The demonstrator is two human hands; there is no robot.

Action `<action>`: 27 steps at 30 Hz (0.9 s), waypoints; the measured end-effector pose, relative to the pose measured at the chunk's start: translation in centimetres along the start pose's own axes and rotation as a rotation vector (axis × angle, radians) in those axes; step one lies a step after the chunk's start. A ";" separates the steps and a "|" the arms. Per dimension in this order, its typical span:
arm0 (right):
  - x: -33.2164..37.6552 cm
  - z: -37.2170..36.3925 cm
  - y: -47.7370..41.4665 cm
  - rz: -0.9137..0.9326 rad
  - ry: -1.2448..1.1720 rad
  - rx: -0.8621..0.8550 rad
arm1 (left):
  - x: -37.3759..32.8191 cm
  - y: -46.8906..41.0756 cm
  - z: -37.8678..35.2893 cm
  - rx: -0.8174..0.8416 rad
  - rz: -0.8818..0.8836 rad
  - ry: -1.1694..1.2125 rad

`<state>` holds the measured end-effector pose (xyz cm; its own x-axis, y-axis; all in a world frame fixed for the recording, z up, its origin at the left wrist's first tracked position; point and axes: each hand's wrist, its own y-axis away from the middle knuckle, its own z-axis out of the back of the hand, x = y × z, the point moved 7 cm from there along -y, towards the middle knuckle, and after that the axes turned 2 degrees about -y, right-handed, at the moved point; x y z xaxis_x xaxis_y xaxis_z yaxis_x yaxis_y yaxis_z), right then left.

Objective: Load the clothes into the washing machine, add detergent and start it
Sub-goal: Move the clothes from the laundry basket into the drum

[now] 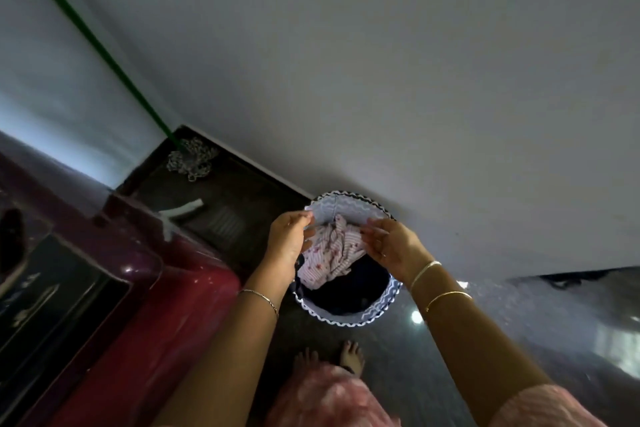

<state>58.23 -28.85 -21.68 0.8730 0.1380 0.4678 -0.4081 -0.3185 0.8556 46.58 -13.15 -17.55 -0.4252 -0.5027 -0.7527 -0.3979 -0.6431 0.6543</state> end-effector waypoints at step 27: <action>-17.2 5.4 -32.8 0.035 0.404 -0.353 | 29.7 -26.5 -4.2 -0.197 0.297 -0.911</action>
<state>58.03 -25.90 -58.98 0.7133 0.5054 0.4855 -0.5605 -0.0045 0.8281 47.91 -13.46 -57.50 -0.9843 -0.0747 -0.1602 -0.0653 -0.6886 0.7222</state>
